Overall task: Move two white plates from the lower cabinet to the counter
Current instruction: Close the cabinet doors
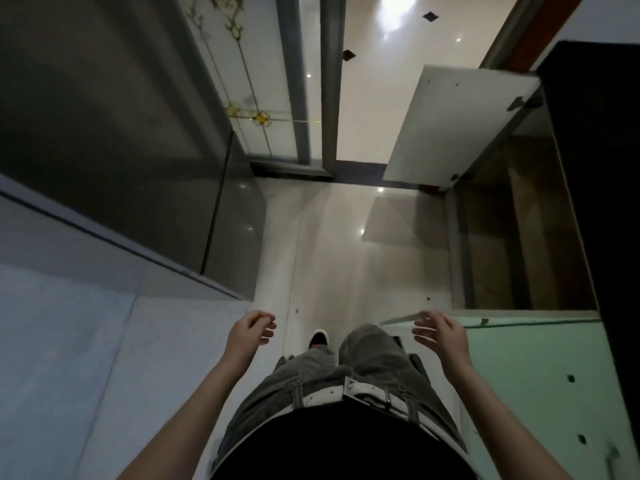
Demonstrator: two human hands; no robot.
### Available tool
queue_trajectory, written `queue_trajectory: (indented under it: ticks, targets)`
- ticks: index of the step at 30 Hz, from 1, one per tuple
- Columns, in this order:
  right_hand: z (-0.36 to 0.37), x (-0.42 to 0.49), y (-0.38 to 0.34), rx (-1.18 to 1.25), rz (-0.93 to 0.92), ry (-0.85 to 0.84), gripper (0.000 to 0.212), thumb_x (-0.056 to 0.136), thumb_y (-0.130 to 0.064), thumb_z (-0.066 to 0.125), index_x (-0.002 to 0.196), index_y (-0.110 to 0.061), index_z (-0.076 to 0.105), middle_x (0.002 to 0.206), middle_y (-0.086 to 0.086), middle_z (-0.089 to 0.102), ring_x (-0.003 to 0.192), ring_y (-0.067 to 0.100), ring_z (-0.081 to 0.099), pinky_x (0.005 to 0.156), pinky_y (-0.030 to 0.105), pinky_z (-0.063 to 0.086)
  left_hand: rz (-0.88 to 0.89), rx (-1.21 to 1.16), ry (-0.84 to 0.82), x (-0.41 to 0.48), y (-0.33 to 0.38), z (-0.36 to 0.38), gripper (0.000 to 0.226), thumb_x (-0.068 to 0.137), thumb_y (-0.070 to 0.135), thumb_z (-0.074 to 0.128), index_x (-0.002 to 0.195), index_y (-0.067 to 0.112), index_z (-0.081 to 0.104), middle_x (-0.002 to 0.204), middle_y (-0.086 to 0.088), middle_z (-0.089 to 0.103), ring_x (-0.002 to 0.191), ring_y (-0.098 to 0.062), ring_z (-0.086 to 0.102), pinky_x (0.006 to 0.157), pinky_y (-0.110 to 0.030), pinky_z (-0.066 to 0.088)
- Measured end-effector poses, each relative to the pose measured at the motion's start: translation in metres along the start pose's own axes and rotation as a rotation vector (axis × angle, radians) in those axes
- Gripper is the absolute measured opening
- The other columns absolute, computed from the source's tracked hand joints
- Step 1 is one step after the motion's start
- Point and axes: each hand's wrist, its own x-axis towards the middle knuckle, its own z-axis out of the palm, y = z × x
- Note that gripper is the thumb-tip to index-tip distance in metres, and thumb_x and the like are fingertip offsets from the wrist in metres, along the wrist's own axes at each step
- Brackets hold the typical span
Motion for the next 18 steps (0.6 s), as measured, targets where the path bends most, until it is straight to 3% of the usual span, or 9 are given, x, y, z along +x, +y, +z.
queue_trajectory:
  ticks: [5,11,18]
  targets:
    - [-0.002,0.043,-0.038,0.041,0.009,0.116,0.023,0.101,-0.013,0.047,0.103,0.001,0.065,0.089,0.020,0.068,0.077,0.030,0.067,0.064,0.032,0.056,0.071,0.114,-0.140,0.076,0.087,0.027,0.019,0.097,0.010,0.051,0.090,0.010,0.069,0.086,-0.009,0.070,0.078,-0.022,0.065,0.071,-0.032,0.051]
    - [0.000,0.114,-0.086,0.145,0.014,0.209,0.024,0.101,-0.012,0.047,0.101,0.002,0.065,0.086,0.018,0.067,0.074,0.030,0.066,0.068,0.036,0.056,0.091,0.202,-0.227,0.157,0.165,0.080,0.019,0.097,0.008,0.051,0.090,0.009,0.070,0.085,-0.011,0.070,0.077,-0.023,0.063,0.070,-0.031,0.049]
    - [-0.021,0.176,-0.148,0.279,-0.026,0.337,0.019,0.100,-0.014,0.049,0.097,-0.007,0.066,0.085,0.014,0.068,0.073,0.024,0.068,0.065,0.030,0.057,0.198,0.364,-0.424,0.229,0.268,0.162,0.022,0.096,0.007,0.052,0.086,0.016,0.069,0.082,-0.008,0.069,0.076,-0.022,0.061,0.068,-0.031,0.048]
